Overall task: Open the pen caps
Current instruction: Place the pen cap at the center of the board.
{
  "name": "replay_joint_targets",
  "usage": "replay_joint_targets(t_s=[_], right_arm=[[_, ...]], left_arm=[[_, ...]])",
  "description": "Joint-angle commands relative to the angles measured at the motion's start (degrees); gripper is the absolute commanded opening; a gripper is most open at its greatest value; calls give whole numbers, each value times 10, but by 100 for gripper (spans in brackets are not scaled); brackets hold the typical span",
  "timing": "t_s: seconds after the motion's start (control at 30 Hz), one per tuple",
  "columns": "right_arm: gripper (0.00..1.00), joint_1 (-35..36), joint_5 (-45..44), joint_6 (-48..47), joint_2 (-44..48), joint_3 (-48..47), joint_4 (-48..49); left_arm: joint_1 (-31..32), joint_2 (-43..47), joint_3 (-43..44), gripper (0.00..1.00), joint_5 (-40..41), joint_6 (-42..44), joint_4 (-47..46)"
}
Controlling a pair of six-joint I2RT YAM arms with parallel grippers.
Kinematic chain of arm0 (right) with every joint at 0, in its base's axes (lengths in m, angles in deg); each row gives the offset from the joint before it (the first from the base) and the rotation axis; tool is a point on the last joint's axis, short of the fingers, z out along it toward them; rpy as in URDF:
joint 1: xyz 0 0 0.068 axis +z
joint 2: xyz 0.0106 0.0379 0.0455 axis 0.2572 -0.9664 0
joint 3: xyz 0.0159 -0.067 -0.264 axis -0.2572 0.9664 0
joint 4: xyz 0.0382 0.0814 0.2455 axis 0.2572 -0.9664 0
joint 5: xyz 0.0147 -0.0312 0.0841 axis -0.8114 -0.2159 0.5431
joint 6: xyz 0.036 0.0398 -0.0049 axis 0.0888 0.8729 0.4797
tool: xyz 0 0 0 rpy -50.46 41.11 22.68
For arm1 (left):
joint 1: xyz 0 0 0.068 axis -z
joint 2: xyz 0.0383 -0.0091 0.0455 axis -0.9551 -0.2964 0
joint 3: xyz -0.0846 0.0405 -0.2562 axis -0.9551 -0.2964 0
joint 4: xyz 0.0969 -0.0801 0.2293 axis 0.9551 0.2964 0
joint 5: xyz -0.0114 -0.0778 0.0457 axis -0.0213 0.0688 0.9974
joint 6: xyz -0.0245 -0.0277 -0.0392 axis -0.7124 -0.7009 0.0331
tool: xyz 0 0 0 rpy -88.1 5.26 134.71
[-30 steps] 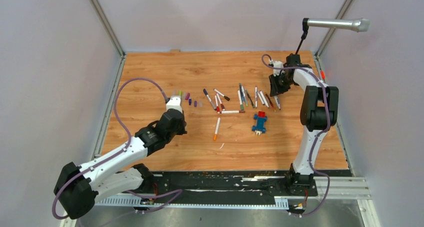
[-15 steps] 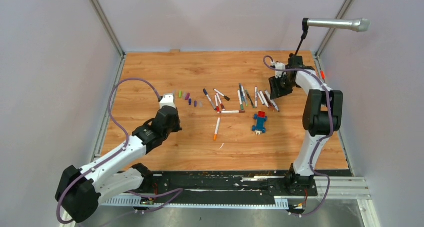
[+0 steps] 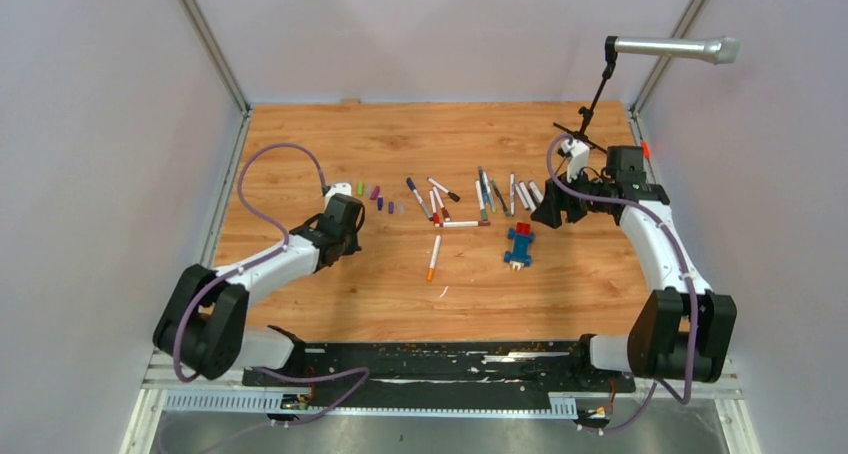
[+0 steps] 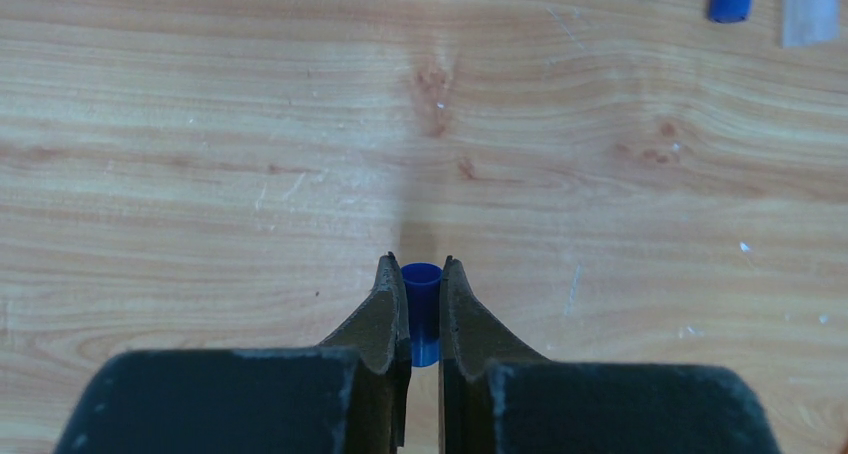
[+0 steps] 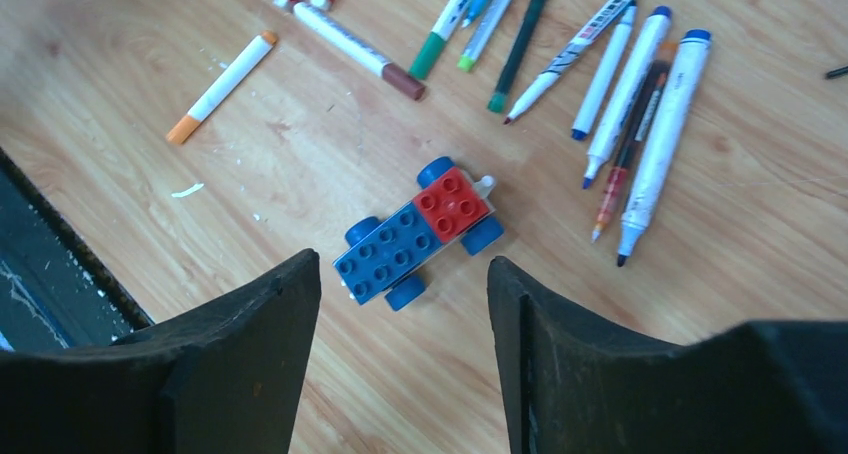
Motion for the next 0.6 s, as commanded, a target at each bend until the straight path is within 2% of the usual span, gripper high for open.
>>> replay_joint_targets(t_s=[0.0,0.33,0.47,0.57], right_arm=[[64,-14,83,3,63,52,85],[65,-36,115,4,70,66,96],[65,-38,121,5,72,70,98],[65,-41,125,6,71,71,99]], left_arm=[[-23,-56,47,10,-11,30,-41],[-54,-160,97,18,-41,44,-39],[-55,-168,106,29,-46,45,-30],[-55,-156,107,41,-45,43,-22]])
